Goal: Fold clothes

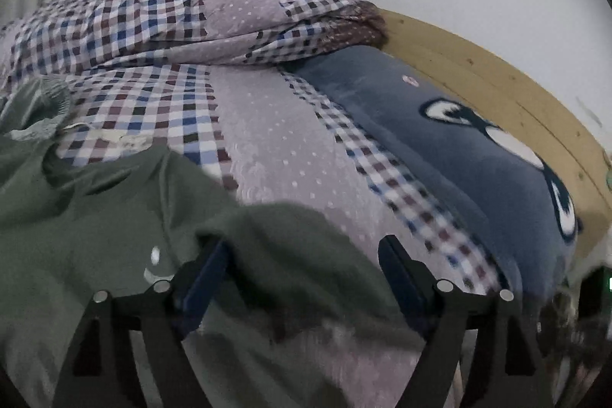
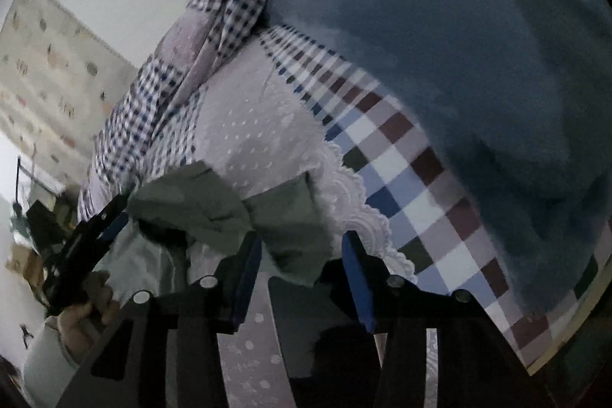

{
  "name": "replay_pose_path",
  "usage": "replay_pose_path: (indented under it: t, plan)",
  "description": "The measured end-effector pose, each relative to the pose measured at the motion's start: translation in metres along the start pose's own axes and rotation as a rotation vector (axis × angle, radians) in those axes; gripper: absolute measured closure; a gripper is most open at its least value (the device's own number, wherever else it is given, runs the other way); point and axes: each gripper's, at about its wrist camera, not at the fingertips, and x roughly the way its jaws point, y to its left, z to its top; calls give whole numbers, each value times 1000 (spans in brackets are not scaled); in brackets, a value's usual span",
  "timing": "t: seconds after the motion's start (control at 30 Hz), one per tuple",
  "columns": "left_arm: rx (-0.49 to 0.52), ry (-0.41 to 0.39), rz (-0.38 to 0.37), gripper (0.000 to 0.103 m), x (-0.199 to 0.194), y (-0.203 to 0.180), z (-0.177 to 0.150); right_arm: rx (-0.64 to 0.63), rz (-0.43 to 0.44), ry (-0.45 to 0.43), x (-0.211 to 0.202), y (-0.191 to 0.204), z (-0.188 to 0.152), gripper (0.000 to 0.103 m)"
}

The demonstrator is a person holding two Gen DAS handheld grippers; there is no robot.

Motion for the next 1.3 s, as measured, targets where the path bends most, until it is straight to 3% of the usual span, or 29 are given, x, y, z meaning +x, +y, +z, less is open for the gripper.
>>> replay_pose_path:
  t: [0.2, 0.37, 0.4, 0.47, 0.5, 0.53, 0.63, 0.73, 0.83, 0.97, 1.07, 1.1, 1.17, 1.3]
  plan:
    - [38, 81, -71, 19, -24, -27, -43, -167, -42, 48, 6, 24, -10, 55]
    - [30, 132, -138, 19, -23, -49, -57, -309, -124, 98, 12, 32, -26, 58]
    - [33, 134, -142, 19, -22, -52, -58, -324, -135, 100, 16, 33, -27, 61]
    - [25, 139, -153, 19, -20, -55, -59, -343, -148, 105, 20, 31, -29, 80]
    - [18, 141, -159, 19, -19, -57, -59, -349, -152, 104, 19, 31, -29, 97]
    - [10, 143, -166, 19, -19, -58, -60, -354, -153, 101, 18, 32, -29, 97]
    - [-36, 170, -220, 19, -16, -59, -61, -354, -73, 92, 9, 39, -27, 99]
    - [-92, 224, -298, 19, -11, -62, -63, -367, 129, 48, -9, 53, -25, 100]
    - [-160, 294, -385, 19, -4, -65, -65, -457, 333, -7, -36, 74, -32, 103]
    - [-276, 356, -430, 19, 1, -54, -68, -495, 351, 8, -36, 77, -36, 102]
    - [-335, 375, -405, 20, 5, -43, -74, -487, 221, 40, -22, 66, -34, 100]
    - [-356, 377, -403, 20, 6, -41, -76, -452, 148, 24, -20, 58, -28, 93]
    - [-380, 384, -407, 20, 9, -42, -77, -306, -8, -40, -24, 29, -9, 91]
    - [-350, 417, -411, 20, 23, -68, -78, -108, -130, -140, -41, -11, 7, 83]
